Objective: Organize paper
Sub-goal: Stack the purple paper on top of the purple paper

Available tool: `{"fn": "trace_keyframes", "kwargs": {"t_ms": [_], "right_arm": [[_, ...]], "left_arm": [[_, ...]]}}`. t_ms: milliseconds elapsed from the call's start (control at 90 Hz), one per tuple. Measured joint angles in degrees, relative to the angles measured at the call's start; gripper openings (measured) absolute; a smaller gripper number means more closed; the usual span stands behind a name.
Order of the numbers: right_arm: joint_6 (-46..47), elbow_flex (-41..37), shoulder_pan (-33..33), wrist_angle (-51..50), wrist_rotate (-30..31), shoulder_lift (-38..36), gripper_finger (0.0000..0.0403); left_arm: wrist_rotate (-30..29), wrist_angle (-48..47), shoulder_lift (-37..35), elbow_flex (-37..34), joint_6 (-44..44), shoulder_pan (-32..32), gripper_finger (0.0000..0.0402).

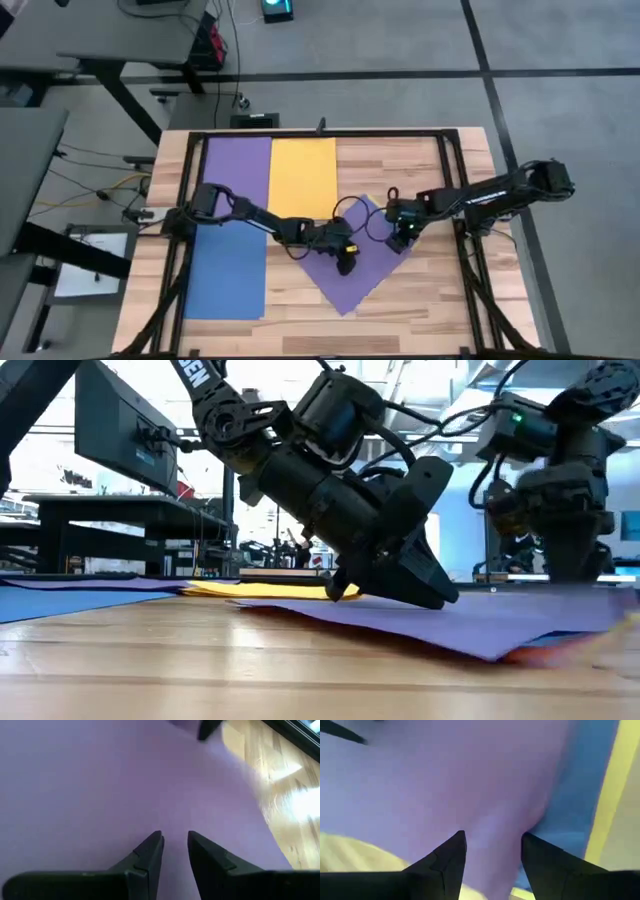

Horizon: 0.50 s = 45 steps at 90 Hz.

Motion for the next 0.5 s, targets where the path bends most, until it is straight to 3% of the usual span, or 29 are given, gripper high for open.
{"fn": "trace_keyframes", "kwargs": {"t_ms": [389,500], "right_arm": [[-0.5,-0.4,-0.6,5.0,0.1,-1.6,0.0171],[-1.5,-0.4,0.0,7.5,-3.0,-3.7,0.0171]], "left_arm": [[-0.2,0.2,0.0,0.0,0.2,0.0,0.0081],[-0.2,0.2,0.0,0.0,0.2,0.0,0.0081]]}}
